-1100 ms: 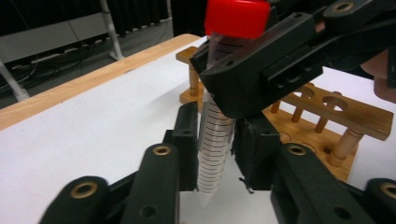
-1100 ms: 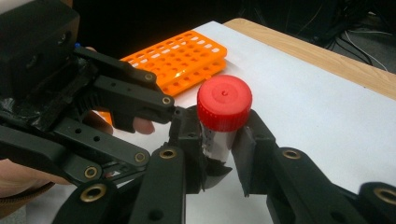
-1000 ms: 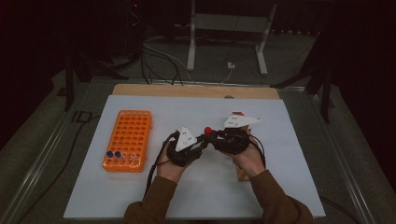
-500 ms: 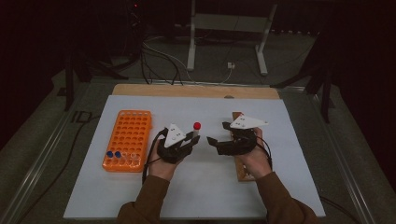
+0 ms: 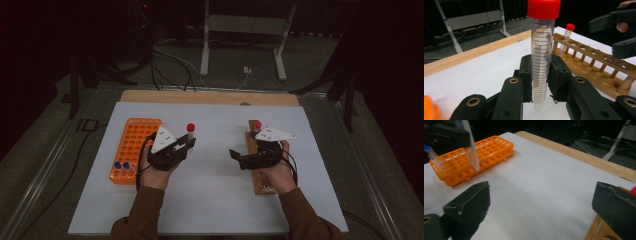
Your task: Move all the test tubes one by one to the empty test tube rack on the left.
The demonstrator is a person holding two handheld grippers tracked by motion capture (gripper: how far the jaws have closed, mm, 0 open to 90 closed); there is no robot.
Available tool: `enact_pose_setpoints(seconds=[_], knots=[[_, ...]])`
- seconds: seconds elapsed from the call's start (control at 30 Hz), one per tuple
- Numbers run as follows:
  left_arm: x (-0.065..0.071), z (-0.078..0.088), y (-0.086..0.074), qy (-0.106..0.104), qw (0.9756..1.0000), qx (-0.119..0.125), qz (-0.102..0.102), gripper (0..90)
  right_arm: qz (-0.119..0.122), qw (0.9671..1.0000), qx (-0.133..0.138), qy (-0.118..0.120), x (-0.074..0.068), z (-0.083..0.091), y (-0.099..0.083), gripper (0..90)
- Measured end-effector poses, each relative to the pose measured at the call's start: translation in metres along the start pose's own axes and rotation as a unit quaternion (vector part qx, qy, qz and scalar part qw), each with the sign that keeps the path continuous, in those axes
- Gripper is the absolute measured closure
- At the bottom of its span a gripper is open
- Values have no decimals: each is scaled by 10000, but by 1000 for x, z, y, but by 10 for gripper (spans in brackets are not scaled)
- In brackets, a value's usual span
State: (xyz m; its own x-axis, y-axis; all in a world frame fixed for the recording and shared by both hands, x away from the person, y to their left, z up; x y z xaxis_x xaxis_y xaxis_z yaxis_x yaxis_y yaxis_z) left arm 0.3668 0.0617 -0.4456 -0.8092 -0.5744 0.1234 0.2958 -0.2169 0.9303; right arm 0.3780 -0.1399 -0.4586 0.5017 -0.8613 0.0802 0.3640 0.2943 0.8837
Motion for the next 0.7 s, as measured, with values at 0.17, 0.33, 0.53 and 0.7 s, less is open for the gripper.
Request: enact_pose_setpoints(seconds=[0.17, 0.33, 0.53, 0.7], knots=[[-10, 16, 2, 116, 9999, 42, 70, 748, -55, 9999, 48, -80, 8, 3, -3, 0], [-21, 31, 1, 269, 9995, 56, 133, 748, -108, 9998, 83, -141, 13, 6, -4, 0], [-30, 48, 0, 341, 9992, 107, 205, 746, -141, 9997, 101, -182, 20, 10, -5, 0], [-39, 62, -3, 426, 9987, 124, 261, 747, -192, 9995, 123, -226, 25, 12, -6, 0]])
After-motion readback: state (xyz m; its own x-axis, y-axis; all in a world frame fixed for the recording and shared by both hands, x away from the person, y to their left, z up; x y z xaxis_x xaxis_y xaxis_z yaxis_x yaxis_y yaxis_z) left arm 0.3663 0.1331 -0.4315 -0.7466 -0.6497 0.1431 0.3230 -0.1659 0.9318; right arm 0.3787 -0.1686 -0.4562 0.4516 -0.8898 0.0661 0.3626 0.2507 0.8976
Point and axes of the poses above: each handheld gripper's, and its own axes: z roughly backward along the jaws, y roughly out of its top, x roughly to its right, the point moved 9 cm from there along -z, roughly forward along the jaws, and after that the axes turned 15 degrees about -y, right-handed, at the moved point
